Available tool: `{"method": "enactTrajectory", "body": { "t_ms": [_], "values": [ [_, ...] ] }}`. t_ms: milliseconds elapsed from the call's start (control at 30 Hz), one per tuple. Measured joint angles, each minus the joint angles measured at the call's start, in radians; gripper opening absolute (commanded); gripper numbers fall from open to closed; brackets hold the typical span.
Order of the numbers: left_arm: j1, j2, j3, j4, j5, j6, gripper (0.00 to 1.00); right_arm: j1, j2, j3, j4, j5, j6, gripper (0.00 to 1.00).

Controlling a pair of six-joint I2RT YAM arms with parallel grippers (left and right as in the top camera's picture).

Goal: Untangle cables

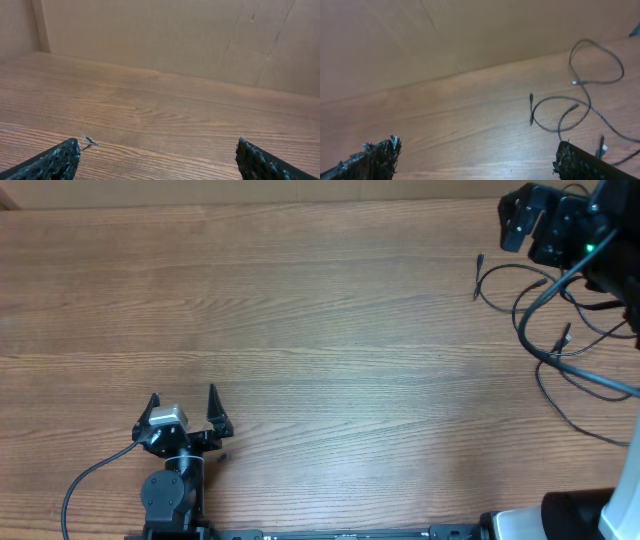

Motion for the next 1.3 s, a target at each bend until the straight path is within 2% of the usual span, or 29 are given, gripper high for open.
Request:
{"method": "enactTrajectory", "body": {
  "t_ms": [233, 367, 533, 967, 1300],
  "values": [
    [0.000, 0.000, 0.000, 0.000, 0.000, 0.000, 0.99, 0.000, -0.037, -0.026, 0.062, 0.000, -0.001, 1.00],
    [0.000, 0.000, 0.000, 0.000, 0.000, 0.000, 1.00, 0.000, -0.121, -0.174, 0.176, -0.001, 0.000, 1.00],
    [0.000, 0.000, 0.000, 0.001, 0.000, 0.000, 0.99, 0.000, -0.286, -0.494, 0.384, -0.016, 0.000, 1.00],
    [0.000, 0.000, 0.000, 0.000, 0.000, 0.000, 0.99, -0.003, -0.746, -1.401, 1.092, -0.050, 0.055, 1.00],
    [0.000, 0.000, 0.000, 0.000, 0.000, 0.000, 0.99, -0.061, -0.995, -1.925, 1.523, -0.052, 0.166, 1.00]
  ]
}}
